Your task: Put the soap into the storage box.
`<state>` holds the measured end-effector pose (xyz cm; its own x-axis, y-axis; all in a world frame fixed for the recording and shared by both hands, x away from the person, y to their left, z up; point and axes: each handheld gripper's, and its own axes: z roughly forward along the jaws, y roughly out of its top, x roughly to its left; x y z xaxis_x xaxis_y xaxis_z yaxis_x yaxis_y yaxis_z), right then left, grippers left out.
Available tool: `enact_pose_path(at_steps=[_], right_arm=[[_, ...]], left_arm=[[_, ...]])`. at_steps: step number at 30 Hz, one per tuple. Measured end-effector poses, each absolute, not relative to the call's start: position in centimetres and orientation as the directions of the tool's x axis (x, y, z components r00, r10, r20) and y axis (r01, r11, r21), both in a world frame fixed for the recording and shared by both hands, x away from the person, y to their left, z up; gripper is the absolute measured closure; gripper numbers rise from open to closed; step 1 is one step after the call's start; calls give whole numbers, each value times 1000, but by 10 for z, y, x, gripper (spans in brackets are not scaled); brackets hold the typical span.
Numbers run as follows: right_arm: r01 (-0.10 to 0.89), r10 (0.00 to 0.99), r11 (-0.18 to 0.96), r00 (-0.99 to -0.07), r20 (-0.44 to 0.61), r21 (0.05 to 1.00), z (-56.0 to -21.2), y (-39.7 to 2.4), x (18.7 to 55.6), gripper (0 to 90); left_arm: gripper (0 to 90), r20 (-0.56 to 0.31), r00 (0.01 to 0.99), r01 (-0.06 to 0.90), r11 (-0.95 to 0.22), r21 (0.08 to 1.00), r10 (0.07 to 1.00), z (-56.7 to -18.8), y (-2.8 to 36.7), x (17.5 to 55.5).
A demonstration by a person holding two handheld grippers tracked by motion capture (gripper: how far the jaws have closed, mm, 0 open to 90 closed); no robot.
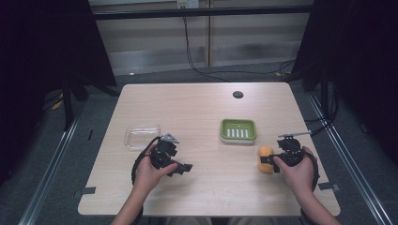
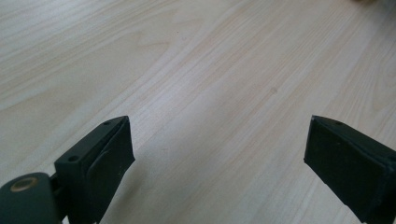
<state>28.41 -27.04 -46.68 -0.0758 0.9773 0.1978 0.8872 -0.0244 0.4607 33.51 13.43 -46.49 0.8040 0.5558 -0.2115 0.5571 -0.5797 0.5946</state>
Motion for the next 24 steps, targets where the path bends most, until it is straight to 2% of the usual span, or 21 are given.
enact_pose_path(at_steps=[1,4,6,10,24], right_arm=[[891,978,-29,-70,199,453,-467,-270,285,150],[896,977,-39,-59,206,442,-467,-269,289,150],[901,978,-40,-53,201,431,-467,-268,292,151],[911,979,-47,-40,199,410,-467,-265,296,162],[943,983,-59,-3,186,326,-472,-257,308,309]], left_arm=[[79,-232,787,576,-546,608,572,-466,132,334],[79,-214,809,554,-588,590,547,-466,134,336],[79,-233,788,577,-552,602,570,-467,133,335],[79,-228,786,579,-555,598,574,-468,134,336],[77,-224,788,579,-564,589,574,-469,133,338]])
